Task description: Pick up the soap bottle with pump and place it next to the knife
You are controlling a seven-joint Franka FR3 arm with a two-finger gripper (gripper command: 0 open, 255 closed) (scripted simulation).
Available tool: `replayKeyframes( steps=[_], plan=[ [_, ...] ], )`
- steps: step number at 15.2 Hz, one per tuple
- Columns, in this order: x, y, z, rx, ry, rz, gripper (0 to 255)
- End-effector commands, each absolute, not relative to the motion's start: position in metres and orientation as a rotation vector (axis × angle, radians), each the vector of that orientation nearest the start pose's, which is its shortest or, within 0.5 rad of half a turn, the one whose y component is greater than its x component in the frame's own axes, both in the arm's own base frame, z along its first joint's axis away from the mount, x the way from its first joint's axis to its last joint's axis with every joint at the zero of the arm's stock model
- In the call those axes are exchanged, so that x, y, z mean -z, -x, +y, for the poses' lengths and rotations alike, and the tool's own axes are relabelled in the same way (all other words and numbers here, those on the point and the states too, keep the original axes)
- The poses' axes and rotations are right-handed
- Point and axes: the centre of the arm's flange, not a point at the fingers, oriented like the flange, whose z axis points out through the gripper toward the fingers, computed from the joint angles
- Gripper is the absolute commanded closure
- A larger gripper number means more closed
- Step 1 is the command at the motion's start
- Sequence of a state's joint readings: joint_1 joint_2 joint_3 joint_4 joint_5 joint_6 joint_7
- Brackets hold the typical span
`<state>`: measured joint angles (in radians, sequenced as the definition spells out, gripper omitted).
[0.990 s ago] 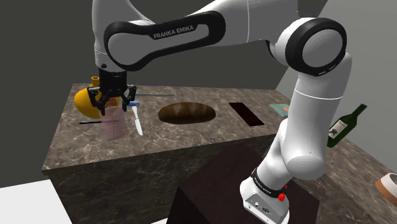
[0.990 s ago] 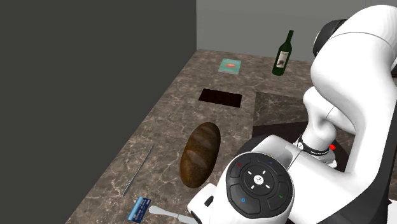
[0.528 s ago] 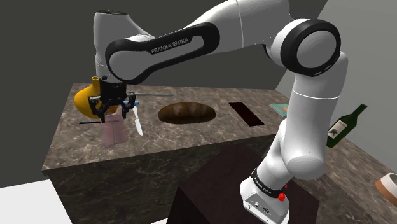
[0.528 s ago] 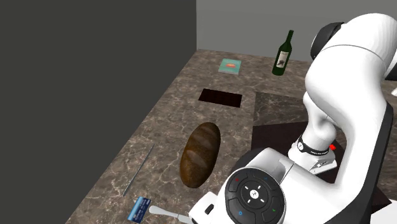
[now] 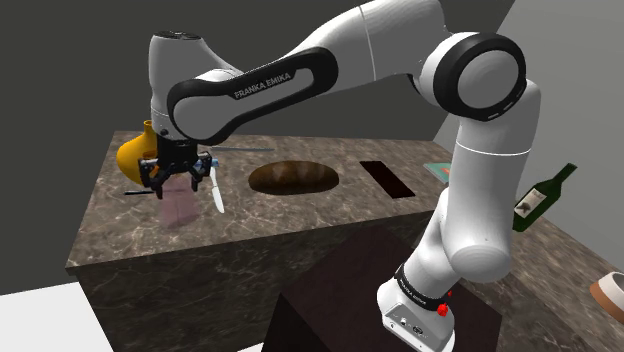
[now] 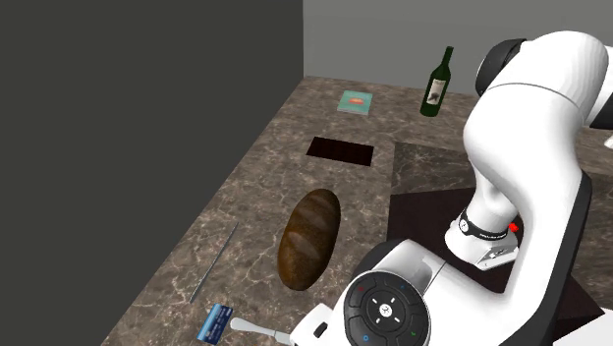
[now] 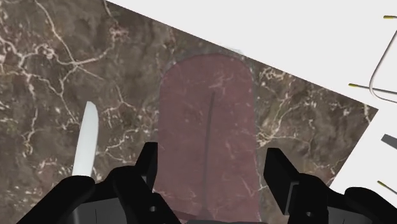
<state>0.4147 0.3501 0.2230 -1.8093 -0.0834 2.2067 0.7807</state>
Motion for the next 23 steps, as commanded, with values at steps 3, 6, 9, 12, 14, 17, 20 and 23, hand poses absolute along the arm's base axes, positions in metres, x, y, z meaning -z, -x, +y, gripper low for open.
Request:
replayKeyframes(
  steps=[3, 6, 9, 12, 14, 17, 20, 23],
  plan=[
    [-0.347, -0.522, 0.371, 0.03, 3.107, 0.171, 255],
    [-0.348, -0.523, 0.372, 0.03, 3.107, 0.171, 0],
    [-0.35, -0.522, 0.37, 0.029, 3.107, 0.171, 0],
    [-0.36, -0.522, 0.371, 0.03, 3.107, 0.171, 0],
    [-0.386, -0.521, 0.37, 0.03, 3.107, 0.171, 0],
    [-0.397, -0.521, 0.37, 0.03, 3.107, 0.171, 0],
    [-0.397, -0.521, 0.37, 0.03, 3.107, 0.171, 0],
    [-0.397, -0.521, 0.37, 0.03, 3.107, 0.171, 0]
  ],
)
